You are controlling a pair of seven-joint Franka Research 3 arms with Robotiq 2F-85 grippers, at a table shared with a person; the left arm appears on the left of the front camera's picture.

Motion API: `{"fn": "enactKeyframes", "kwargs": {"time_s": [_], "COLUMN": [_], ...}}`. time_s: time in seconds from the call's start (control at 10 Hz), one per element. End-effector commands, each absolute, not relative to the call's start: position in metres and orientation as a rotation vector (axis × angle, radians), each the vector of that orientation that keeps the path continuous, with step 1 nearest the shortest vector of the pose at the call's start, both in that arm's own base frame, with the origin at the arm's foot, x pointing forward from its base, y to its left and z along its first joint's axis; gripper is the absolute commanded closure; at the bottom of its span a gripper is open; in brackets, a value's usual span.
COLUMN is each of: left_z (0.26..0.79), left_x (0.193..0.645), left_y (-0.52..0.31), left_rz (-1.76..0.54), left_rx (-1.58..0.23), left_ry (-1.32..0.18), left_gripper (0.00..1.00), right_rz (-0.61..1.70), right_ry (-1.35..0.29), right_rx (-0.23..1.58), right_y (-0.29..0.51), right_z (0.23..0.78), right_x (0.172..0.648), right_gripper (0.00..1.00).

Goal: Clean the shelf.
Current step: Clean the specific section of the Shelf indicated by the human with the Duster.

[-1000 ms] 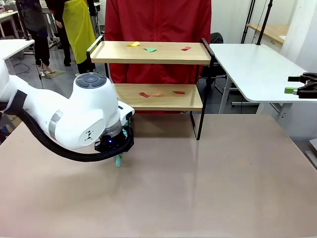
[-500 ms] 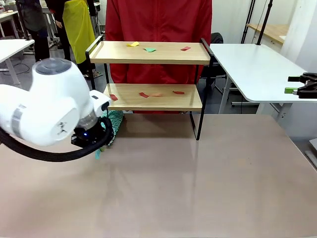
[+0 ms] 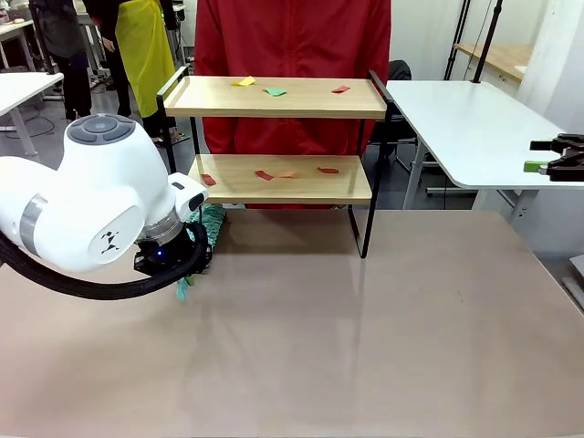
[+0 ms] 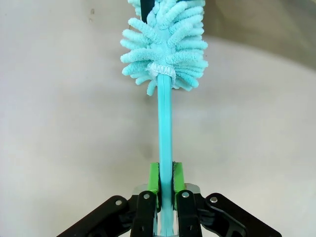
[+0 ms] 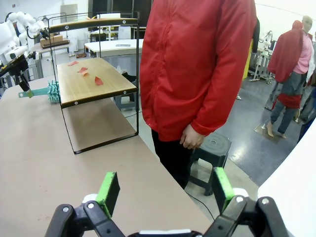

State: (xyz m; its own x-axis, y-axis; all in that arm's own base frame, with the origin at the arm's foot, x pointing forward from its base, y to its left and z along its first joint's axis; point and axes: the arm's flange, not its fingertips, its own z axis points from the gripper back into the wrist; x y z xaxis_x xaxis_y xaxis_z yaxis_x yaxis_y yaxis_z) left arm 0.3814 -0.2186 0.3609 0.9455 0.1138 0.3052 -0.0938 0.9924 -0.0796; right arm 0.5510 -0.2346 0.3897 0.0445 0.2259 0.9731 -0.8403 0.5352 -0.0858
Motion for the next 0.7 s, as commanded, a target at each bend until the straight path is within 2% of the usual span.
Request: {"fn": "enactKeyframes", "kwargs": {"time_s": [0.0, 0.2, 0.6], "left_z": [0.364, 0.368, 0.377], "left_x": [0.379, 0.379, 0.374], "left_y": [-0.219, -0.221, -0.209], "left_rz": [0.105, 0.031, -0.104], "left_rx": [-0.067, -0.154, -0.185], "left_ry": [-0.320, -0.418, -0.442], "left_gripper": [0.87, 0.87, 0.87], "right_rz": [0.902, 0.902, 0.902], "right_ry": [-1.272, -1.272, -1.272], "right_rx": [0.612, 0.612, 0.612], "right_y": [-0.232, -0.232, -0.232], "right_z": [0.392, 0.392, 0.392], "right_x": [0.549, 0.549, 0.549], "right_gripper": [0.00, 0.00, 0.00]}}
